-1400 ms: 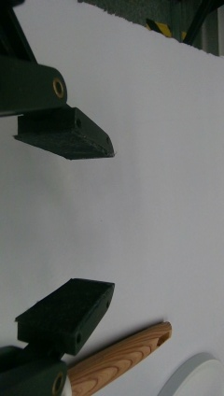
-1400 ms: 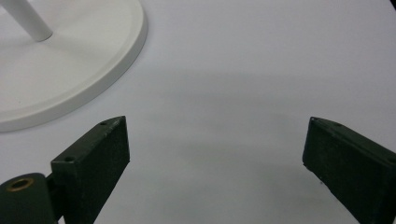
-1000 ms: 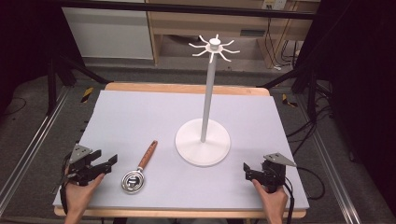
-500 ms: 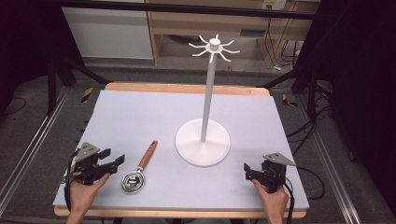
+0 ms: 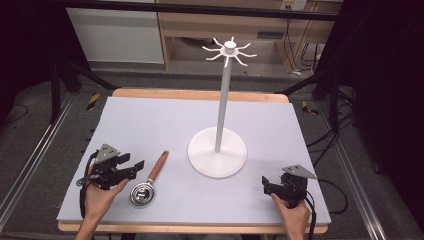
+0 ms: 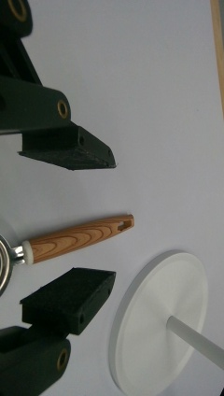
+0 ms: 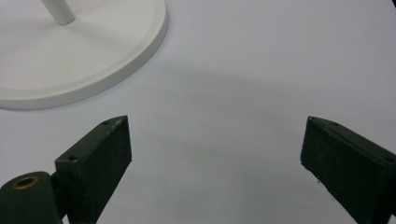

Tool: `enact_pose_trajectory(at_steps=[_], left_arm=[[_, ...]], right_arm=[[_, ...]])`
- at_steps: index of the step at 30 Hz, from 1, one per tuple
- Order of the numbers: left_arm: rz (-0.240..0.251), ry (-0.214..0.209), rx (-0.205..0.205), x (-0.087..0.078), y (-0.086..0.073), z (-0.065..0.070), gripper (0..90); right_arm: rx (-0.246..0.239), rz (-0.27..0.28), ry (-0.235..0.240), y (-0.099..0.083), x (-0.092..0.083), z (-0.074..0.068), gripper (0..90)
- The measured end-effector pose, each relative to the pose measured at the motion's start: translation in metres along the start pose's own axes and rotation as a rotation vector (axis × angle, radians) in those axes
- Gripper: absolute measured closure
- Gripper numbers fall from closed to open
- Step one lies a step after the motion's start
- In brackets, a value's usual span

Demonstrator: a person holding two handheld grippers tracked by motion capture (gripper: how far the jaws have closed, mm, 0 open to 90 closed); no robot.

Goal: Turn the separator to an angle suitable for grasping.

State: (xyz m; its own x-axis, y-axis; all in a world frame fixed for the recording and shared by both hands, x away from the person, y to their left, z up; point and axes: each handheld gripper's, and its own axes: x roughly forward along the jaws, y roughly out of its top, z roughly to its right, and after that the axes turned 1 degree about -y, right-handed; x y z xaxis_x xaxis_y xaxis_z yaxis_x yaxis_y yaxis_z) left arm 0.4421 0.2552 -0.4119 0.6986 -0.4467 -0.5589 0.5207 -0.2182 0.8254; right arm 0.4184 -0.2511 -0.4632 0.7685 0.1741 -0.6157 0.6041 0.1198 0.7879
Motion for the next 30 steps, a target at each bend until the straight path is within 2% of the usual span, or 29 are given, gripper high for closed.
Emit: enact_pose_trajectory(at_steps=[2, 7, 11, 14, 30], left_arm=[[0.001, 0.006, 0.001, 0.002, 0.004, 0.002, 38.6], [0.0, -0.011, -0.006, 0.006, 0.012, 0.003, 39.2], [-0.036, -0.016, 0.012, 0.011, 0.017, 0.004, 41.9], [-0.047, -0.026, 0.008, 0.015, 0.018, 0.004, 42.7], [-0.195, -0.049, 0.057, 0.041, 0.005, 0.012, 49.5]], right_arm=[[-0.001, 0.003, -0.001, 0.0, -0.001, -0.001, 9.2], [-0.001, -0.003, 0.001, 0.0, -0.001, -0.002, 9.2], [-0.001, -0.003, 0.003, 0.0, -0.001, -0.002, 9.3], [-0.003, -0.004, 0.005, 0.0, -0.001, -0.002, 9.3], [-0.02, -0.022, 0.018, 0.001, 0.0, -0.004, 9.7]])
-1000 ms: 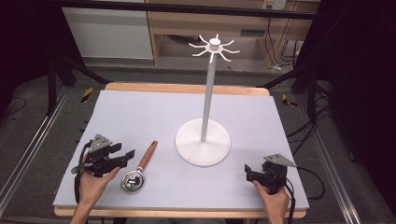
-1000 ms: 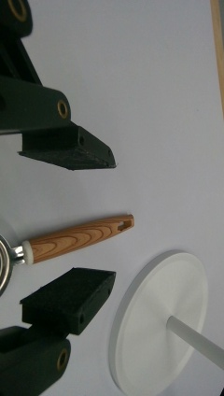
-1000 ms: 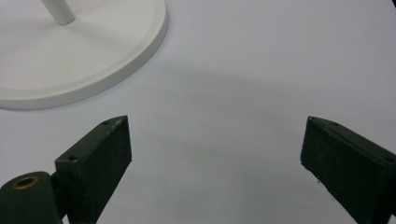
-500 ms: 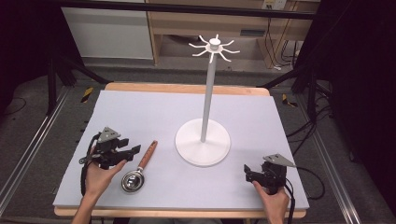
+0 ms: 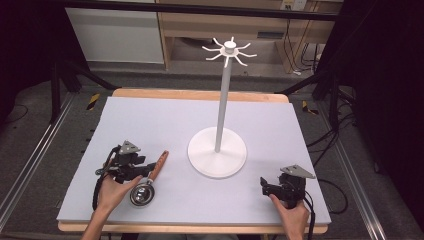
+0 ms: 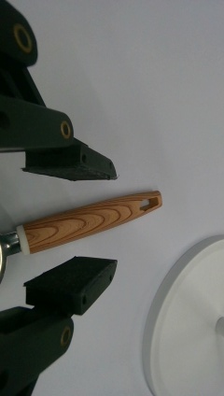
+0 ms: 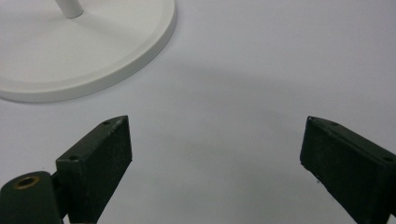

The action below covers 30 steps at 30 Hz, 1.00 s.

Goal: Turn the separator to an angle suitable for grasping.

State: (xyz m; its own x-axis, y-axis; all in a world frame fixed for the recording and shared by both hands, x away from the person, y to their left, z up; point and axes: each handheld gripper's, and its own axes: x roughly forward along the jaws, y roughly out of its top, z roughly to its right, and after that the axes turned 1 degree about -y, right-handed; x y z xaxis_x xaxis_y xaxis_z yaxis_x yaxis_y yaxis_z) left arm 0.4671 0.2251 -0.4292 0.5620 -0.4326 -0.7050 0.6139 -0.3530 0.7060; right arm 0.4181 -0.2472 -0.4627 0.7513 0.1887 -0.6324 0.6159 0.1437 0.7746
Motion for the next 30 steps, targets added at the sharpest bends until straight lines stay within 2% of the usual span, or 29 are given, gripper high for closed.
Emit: enact_pose_trajectory(at_steps=[11, 18, 24, 30], left_arm=[[-0.074, -0.003, 0.007, 0.011, -0.009, 0.003, 52.1], [-0.118, -0.004, 0.007, 0.023, -0.015, 0.008, 53.8], [-0.158, 0.004, 0.023, 0.031, -0.017, 0.011, 57.4], [-0.162, 0.01, 0.005, 0.031, -0.017, 0.011, 61.5]], right_arm=[[-0.009, -0.013, 0.003, 0.0, 0.0, -0.001, 10.6], [-0.004, -0.024, 0.009, -0.001, 0.002, -0.002, 11.2], [-0.009, -0.027, 0.011, -0.001, 0.002, -0.001, 11.3], [-0.013, -0.027, 0.014, -0.001, 0.002, -0.001, 11.4]])
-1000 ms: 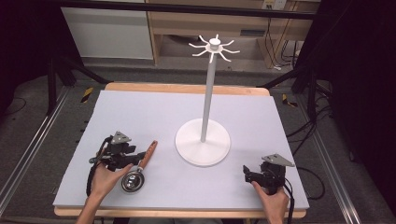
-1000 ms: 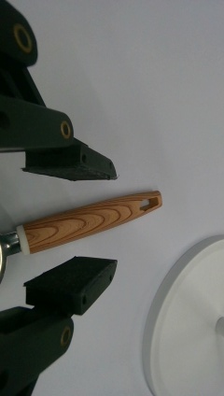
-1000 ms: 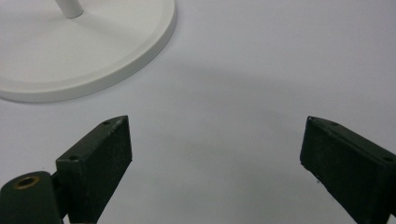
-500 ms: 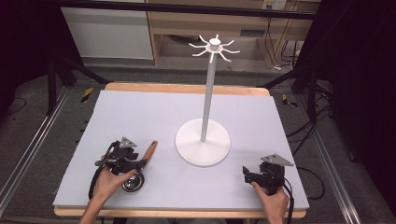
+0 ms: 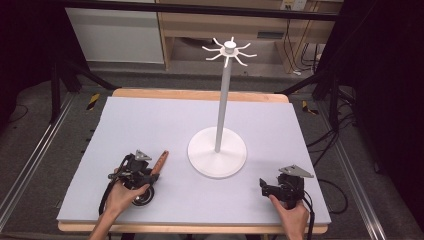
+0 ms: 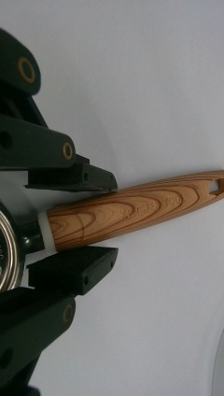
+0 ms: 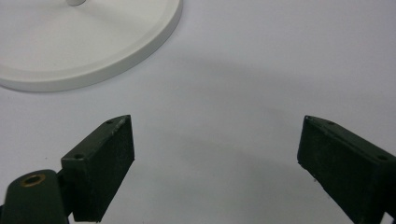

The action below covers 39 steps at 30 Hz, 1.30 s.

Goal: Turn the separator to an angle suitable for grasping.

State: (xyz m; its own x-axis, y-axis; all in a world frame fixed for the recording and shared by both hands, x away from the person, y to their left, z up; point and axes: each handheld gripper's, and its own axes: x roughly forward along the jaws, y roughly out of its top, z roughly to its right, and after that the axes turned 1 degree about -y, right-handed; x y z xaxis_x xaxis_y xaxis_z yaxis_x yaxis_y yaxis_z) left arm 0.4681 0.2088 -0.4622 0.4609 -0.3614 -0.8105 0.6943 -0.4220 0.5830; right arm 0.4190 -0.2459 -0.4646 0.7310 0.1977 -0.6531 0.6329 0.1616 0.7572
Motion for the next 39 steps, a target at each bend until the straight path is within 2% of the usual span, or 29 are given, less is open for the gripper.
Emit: enact_pose_trajectory(at_steps=[2, 10, 19, 23, 27, 32, 35, 39], left_arm=[[-0.003, 0.001, -0.004, -0.001, 0.0, 0.0, 62.2], [-0.018, 0.009, 0.023, -0.007, -0.002, -0.004, 67.3], [-0.035, 0.015, 0.051, -0.008, -0.001, -0.004, 67.4], [-0.043, 0.021, 0.062, -0.008, 0.006, -0.006, 58.8], [-0.027, 0.019, 0.068, -0.012, 0.016, -0.006, 53.1], [-0.03, 0.02, 0.066, -0.008, 0.027, -0.006, 50.4], [-0.036, 0.005, 0.065, -0.003, 0.031, -0.005, 50.6], [-0.065, 0.011, 0.072, 0.004, 0.034, -0.004, 53.3]], right_arm=[[0.0, -0.002, 0.001, 0.0, 0.0, 0.0, 11.4], [-0.002, -0.004, -0.004, 0.0, 0.0, 0.0, 11.4], [0.006, -0.009, 0.004, 0.0, 0.0, -0.001, 11.5], [-0.002, -0.006, 0.003, 0.0, 0.0, 0.0, 11.5], [0.001, -0.01, 0.003, 0.001, 0.0, 0.0, 11.5], [-0.002, -0.01, 0.005, 0.001, 0.001, 0.001, 11.6], [-0.003, -0.011, 0.006, 0.001, 0.001, 0.001, 11.8], [-0.003, -0.01, 0.008, 0.001, 0.001, 0.001, 11.9]])
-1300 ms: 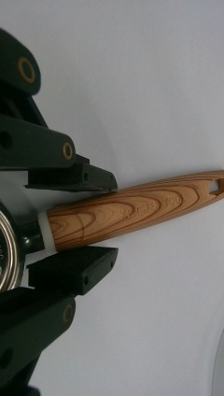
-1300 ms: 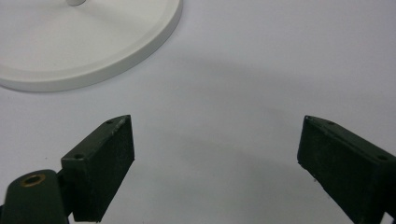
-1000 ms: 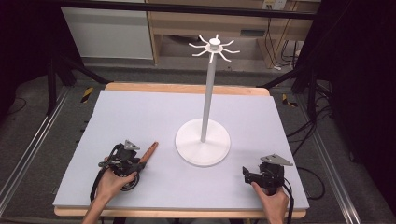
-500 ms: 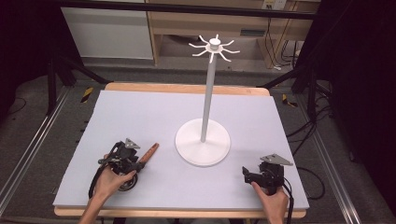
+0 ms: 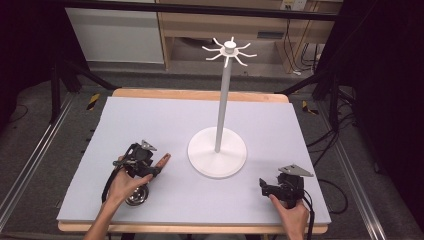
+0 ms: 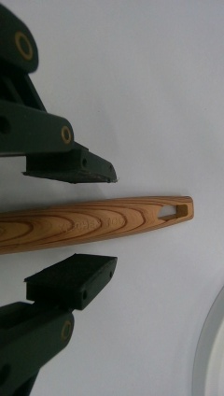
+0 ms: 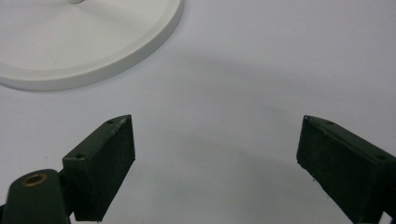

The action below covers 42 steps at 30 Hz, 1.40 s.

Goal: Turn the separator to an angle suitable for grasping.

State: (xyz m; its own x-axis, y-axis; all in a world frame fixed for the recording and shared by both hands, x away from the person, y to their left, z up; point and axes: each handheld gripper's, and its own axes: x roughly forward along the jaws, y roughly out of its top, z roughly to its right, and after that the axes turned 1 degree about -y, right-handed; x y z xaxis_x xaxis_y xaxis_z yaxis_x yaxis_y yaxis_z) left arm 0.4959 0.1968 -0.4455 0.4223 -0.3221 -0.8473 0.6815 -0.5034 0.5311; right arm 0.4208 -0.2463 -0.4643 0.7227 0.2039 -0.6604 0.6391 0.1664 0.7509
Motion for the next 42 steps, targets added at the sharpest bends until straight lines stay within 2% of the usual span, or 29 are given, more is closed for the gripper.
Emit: enact_pose_trajectory(at_steps=[5, 11, 17, 23, 28, 31, 38, 42], left_arm=[[-0.019, 0.009, -0.003, 0.007, 0.003, 0.001, 58.2], [-0.04, 0.001, -0.009, 0.012, 0.003, 0.001, 62.8], [-0.058, 0.025, 0.005, 0.014, 0.004, 0.004, 63.0], [-0.097, 0.042, -0.005, 0.016, 0.009, 0.007, 63.1], [-0.087, 0.026, -0.024, 0.015, 0.007, 0.005, 64.9], [-0.1, 0.026, -0.038, 0.015, 0.009, 0.005, 66.4], [-0.104, 0.022, -0.037, 0.015, 0.01, 0.004, 67.1], [-0.081, 0.009, -0.024, 0.012, 0.008, 0.003, 67.1]], right_arm=[[0.008, -0.004, 0.001, 0.0, 0.0, 0.0, 11.9], [0.009, -0.006, 0.001, 0.0, 0.0, -0.001, 11.9], [0.006, -0.008, 0.004, 0.001, 0.001, -0.001, 11.9], [-0.002, -0.009, 0.006, 0.001, 0.001, -0.001, 11.9], [-0.005, -0.01, 0.007, 0.001, 0.001, -0.001, 11.9], [-0.004, -0.016, 0.009, 0.001, 0.002, -0.001, 11.9], [-0.003, -0.019, 0.01, 0.001, 0.003, 0.0, 11.9], [-0.002, -0.02, 0.01, 0.001, 0.002, 0.0, 11.9]])
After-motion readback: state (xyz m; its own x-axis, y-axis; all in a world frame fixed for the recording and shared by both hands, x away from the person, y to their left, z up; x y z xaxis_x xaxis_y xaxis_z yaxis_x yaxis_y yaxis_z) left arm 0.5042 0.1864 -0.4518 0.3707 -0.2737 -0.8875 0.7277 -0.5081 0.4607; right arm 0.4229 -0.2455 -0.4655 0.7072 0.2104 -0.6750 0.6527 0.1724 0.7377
